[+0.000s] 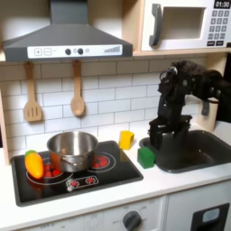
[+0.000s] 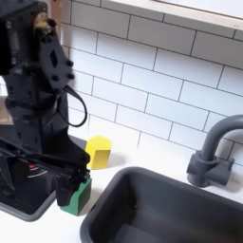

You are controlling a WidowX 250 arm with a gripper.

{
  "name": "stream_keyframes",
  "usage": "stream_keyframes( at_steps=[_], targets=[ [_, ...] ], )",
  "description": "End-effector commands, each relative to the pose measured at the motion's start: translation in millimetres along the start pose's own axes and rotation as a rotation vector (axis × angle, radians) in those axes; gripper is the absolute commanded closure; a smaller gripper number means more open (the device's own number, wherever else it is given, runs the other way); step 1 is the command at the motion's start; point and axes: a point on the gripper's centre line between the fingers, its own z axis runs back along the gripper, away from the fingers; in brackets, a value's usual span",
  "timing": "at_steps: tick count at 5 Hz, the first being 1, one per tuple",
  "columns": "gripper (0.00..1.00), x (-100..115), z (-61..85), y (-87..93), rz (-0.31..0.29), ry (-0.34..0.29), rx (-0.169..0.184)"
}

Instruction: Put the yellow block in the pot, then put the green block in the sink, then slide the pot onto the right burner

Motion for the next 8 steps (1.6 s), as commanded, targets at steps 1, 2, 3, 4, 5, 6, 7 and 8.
stream_keyframes(
  at_steps=[1, 2, 3, 4, 5, 6, 7, 8],
  targets=[
    [0.0, 21.1, -10.3, 6.8, 0.006, -0.005, 0.049],
    [0.0, 29.5, -15.8, 10.1, 0.02, -0.005, 0.06],
    [0.0, 42.7, -16.6, 10.3, 0.03, -0.018, 0.063],
    [0.0, 57.3, -18.5, 13.7, 0.039, -0.031, 0.072],
    [0.0, 74.7, -20.3, 14.7, 0.046, -0.039, 0.073],
    [0.0, 88.2, -20.8, 12.7, 0.047, -0.048, 0.072],
    [0.0, 95.5, -26.4, 8.4, 0.047, -0.039, 0.072],
    [0.0, 100.4, -31.8, 10.9, 0.057, -0.034, 0.078]
  ],
)
